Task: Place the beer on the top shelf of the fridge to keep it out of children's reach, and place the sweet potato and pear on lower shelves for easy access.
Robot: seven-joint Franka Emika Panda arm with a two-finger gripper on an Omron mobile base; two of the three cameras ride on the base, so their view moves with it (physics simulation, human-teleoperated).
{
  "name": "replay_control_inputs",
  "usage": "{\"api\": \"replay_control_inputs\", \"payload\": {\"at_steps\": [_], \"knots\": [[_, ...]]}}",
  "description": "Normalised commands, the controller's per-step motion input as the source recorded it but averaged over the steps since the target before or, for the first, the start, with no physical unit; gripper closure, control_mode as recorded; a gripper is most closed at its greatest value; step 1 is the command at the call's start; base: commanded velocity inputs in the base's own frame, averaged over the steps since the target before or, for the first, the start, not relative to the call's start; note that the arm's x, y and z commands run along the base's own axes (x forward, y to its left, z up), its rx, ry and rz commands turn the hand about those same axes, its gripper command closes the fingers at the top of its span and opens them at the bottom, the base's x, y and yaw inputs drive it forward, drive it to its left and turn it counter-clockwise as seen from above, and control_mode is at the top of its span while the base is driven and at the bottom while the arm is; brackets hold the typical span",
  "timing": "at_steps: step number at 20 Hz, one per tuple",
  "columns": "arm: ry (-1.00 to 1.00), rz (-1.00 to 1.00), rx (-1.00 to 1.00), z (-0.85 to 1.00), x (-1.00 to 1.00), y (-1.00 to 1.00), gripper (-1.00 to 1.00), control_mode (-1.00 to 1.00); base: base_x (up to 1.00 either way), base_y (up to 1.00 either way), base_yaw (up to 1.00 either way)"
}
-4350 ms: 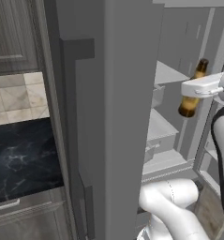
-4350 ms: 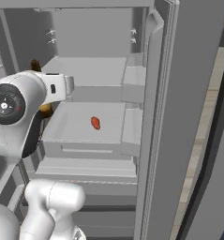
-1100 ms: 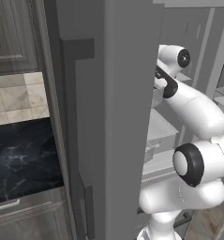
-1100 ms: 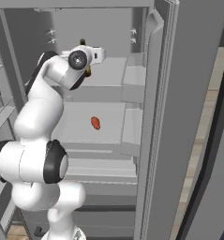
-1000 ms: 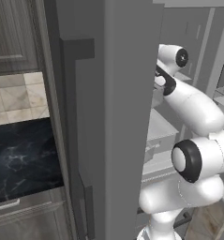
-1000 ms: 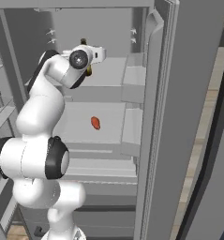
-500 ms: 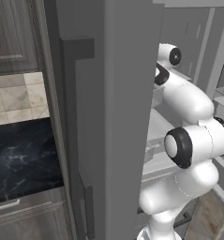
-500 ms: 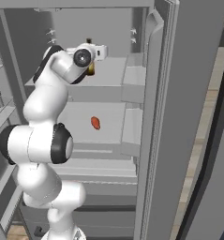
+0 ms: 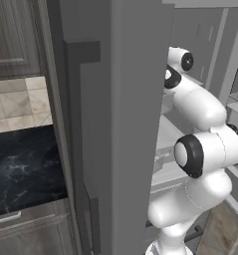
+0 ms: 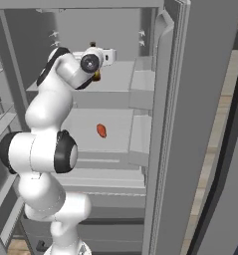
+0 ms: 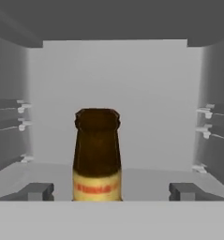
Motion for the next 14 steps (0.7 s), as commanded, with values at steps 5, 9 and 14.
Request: {"api": "replay_control_inputs", "payload": {"at_steps": [5,9,14], "knots": [[0.00,0.00,0.00,0.02,-0.29,-0.23,-1.00,-1.00,0.00,0.00,0.00],[0.00,0.00,0.00,0.03,-0.63,-0.24,-1.00,-1.00,0.00,0.00,0.00],[0.08,0.00,-0.01,0.00,-0.97,-0.18,-1.00,-1.00,0.00,0.00,0.00]]}}
